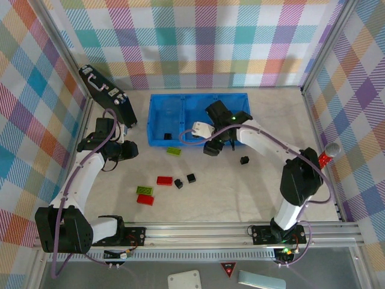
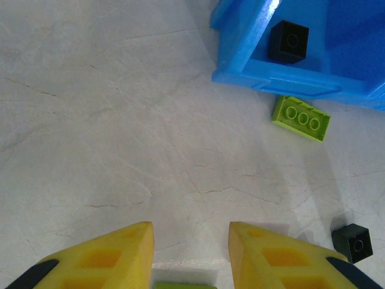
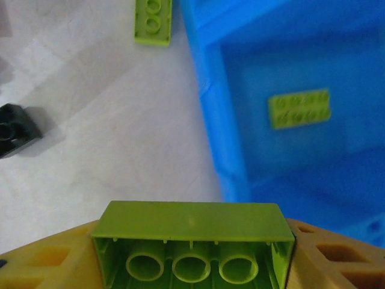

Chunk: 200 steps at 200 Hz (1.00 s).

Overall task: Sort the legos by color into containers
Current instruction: Place the lego in the container.

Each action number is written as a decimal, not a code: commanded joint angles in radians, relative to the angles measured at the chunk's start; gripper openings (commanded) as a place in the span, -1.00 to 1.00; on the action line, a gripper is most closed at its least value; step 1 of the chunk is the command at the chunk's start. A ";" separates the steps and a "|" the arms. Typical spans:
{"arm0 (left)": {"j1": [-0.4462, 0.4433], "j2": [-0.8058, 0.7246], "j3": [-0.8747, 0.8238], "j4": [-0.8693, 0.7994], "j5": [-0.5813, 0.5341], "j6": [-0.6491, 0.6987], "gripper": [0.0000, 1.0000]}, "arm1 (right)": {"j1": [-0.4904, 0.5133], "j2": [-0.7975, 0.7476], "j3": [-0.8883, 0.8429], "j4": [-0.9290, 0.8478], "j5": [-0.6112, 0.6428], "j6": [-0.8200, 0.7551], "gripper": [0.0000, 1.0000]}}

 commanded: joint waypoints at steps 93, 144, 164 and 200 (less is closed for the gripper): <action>0.014 -0.001 -0.012 0.006 0.035 0.013 -0.25 | -0.068 0.524 0.639 -0.283 0.018 -0.297 -0.23; 0.014 -0.009 -0.014 0.010 0.045 0.012 -0.25 | -0.082 0.622 0.707 -0.275 0.063 -0.342 -0.12; 0.014 -0.004 -0.014 0.010 0.053 0.012 -0.25 | -0.084 0.660 0.725 -0.267 0.087 -0.351 -0.09; 0.014 -0.001 -0.013 0.011 0.056 0.012 -0.25 | -0.087 0.715 0.752 -0.260 0.128 -0.360 -0.03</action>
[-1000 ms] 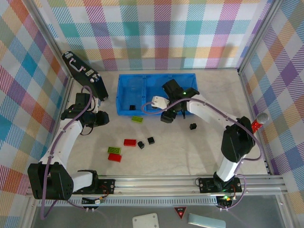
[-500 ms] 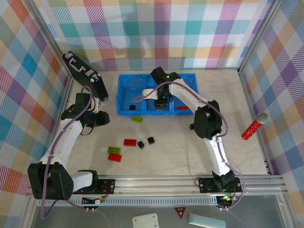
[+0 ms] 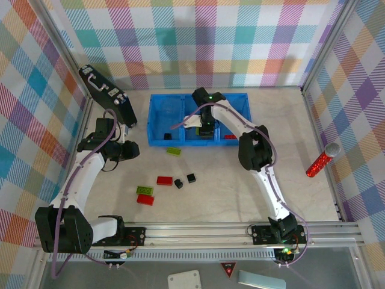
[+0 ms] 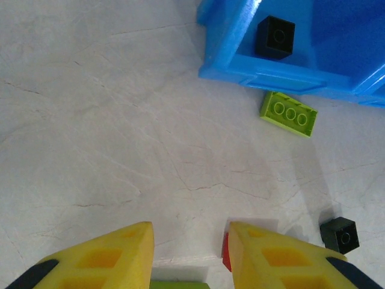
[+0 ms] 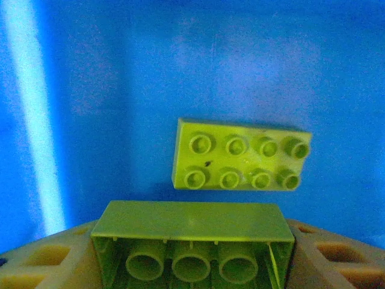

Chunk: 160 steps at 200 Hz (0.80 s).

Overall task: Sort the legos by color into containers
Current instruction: Place the lego in the container.

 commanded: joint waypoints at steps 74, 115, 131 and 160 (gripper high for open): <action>0.014 0.007 -0.010 0.011 0.026 0.009 -0.25 | 0.002 -0.046 0.034 -0.001 0.022 0.002 0.58; 0.014 0.004 -0.010 0.011 0.022 0.009 -0.25 | 0.013 -0.138 0.018 -0.009 -0.003 0.027 0.63; 0.015 0.001 -0.010 0.011 0.019 0.011 -0.25 | 0.018 -0.187 -0.011 -0.004 -0.021 0.043 0.63; 0.015 0.000 -0.010 0.009 0.010 0.012 -0.25 | 0.024 -0.293 -0.102 0.035 -0.074 0.112 0.63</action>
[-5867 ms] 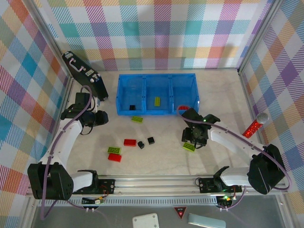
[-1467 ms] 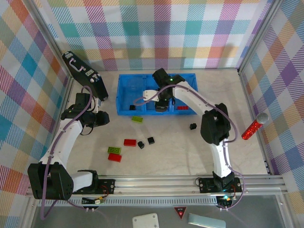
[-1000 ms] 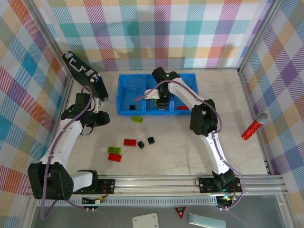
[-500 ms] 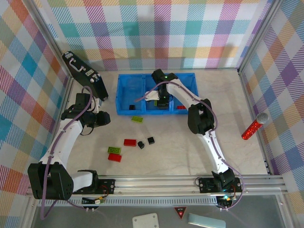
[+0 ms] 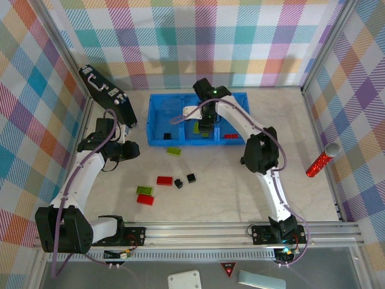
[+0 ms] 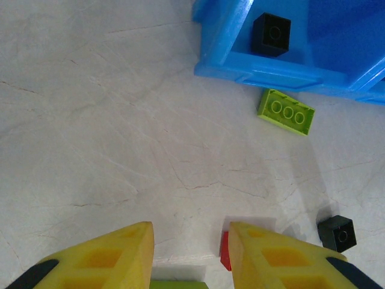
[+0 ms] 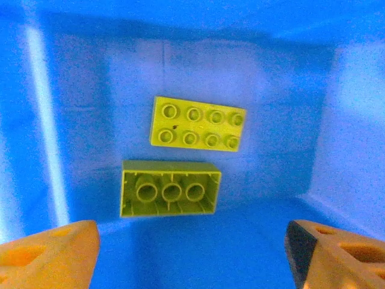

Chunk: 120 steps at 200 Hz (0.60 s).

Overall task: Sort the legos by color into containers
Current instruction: Place the lego in the container, then pick up the lego from the middle-right of the table.

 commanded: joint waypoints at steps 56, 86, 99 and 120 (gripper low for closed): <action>0.015 -0.001 -0.009 0.004 -0.009 0.015 -0.24 | 0.043 -0.364 -0.368 0.151 -0.151 0.290 0.61; 0.014 0.003 -0.010 0.003 -0.010 0.015 -0.24 | 0.062 -0.498 -0.562 0.235 -0.183 0.432 0.59; 0.015 0.009 -0.013 0.002 -0.008 0.015 -0.24 | 0.065 -0.544 -0.639 0.261 -0.194 0.492 0.57; 0.010 0.024 -0.014 -0.003 -0.007 0.014 -0.24 | 0.069 -0.615 -0.765 0.309 -0.208 0.597 0.56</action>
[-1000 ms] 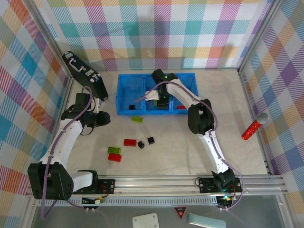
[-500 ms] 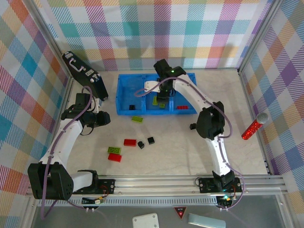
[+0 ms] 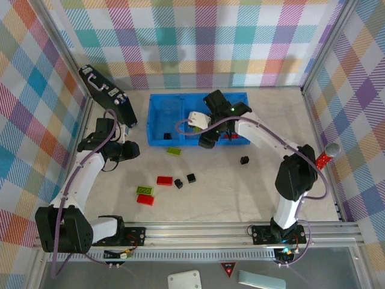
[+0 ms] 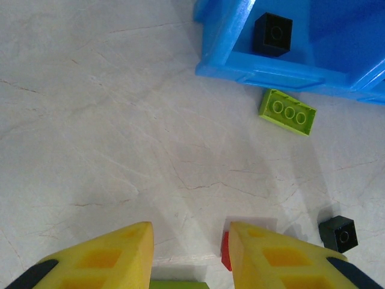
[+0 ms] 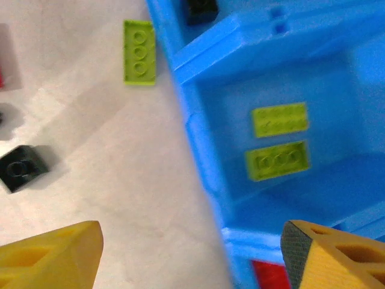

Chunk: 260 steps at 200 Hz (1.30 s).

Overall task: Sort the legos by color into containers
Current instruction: Pick up the lego from the middle-right of the table.

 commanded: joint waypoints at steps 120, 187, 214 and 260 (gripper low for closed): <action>-0.105 0.011 0.036 -0.097 -0.060 -0.028 -0.19 | 0.003 -0.287 -0.471 0.199 0.094 0.719 0.48; -0.112 -0.004 0.059 -0.099 -0.142 0.031 -0.19 | -0.081 -0.333 -0.544 0.197 0.168 0.856 0.43; -0.111 0.008 0.057 -0.068 -0.135 0.035 -0.19 | -0.133 -0.340 -0.558 0.181 0.159 0.878 0.41; -0.111 0.016 0.056 -0.054 -0.108 0.022 -0.19 | -0.210 -0.366 -0.608 0.175 0.138 0.894 0.33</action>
